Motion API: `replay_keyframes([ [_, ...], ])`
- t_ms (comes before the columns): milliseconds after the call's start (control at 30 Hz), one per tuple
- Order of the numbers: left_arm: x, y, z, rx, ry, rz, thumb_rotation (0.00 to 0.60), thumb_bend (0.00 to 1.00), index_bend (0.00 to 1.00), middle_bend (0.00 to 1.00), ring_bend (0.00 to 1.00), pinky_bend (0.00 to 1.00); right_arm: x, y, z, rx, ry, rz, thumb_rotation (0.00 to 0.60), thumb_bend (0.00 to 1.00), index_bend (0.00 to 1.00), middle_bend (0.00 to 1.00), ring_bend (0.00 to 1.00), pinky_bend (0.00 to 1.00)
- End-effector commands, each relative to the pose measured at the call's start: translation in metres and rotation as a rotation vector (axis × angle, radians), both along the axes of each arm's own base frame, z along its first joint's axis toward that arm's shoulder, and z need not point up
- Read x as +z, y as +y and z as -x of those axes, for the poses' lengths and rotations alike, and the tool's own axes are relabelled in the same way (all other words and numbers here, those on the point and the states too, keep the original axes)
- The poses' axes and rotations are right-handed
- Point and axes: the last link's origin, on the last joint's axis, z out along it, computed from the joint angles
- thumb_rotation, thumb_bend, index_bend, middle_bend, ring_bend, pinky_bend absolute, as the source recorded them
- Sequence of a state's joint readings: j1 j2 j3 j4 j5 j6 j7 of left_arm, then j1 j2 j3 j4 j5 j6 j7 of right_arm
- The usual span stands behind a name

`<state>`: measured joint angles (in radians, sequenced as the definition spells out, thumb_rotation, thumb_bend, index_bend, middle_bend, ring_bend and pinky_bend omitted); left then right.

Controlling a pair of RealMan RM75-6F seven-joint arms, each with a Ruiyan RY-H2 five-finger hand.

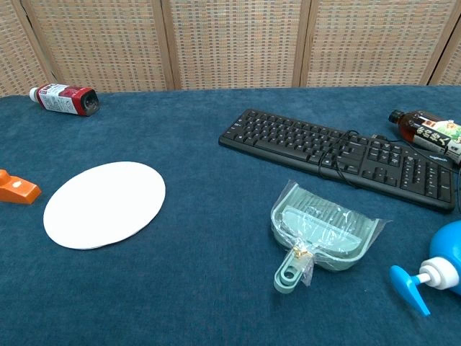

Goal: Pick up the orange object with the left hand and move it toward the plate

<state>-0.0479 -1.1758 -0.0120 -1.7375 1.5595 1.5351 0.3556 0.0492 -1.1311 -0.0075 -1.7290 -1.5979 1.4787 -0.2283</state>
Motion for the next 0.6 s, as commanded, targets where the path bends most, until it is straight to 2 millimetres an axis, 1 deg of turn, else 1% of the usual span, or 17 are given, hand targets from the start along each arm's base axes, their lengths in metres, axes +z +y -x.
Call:
replay_keyframes([
  [33, 0.0000, -0.0002, -0.0005, -0.003, 0.000, 0.000, 0.600, 0.23, 0.00, 0.00, 0.00, 0.00, 0.0005, -0.0010, -0.0010, 0.023, -0.018, 0.014, 0.600, 0.00, 0.01, 0.00, 0.00, 0.04],
  [233, 0.0011, -0.0012, -0.0002, -0.001, -0.005, -0.006, 0.600, 0.16, 0.00, 0.00, 0.00, 0.00, 0.0012, 0.0003, 0.0009, 0.029, -0.016, 0.022, 0.600, 0.00, 0.00, 0.00, 0.00, 0.04],
  [600, 0.0007, 0.0008, 0.0009, 0.000, -0.001, 0.000, 0.600, 0.16, 0.00, 0.00, 0.00, 0.00, 0.0029, -0.0001, -0.0003, 0.024, -0.018, 0.031, 0.600, 0.00, 0.00, 0.00, 0.00, 0.04],
])
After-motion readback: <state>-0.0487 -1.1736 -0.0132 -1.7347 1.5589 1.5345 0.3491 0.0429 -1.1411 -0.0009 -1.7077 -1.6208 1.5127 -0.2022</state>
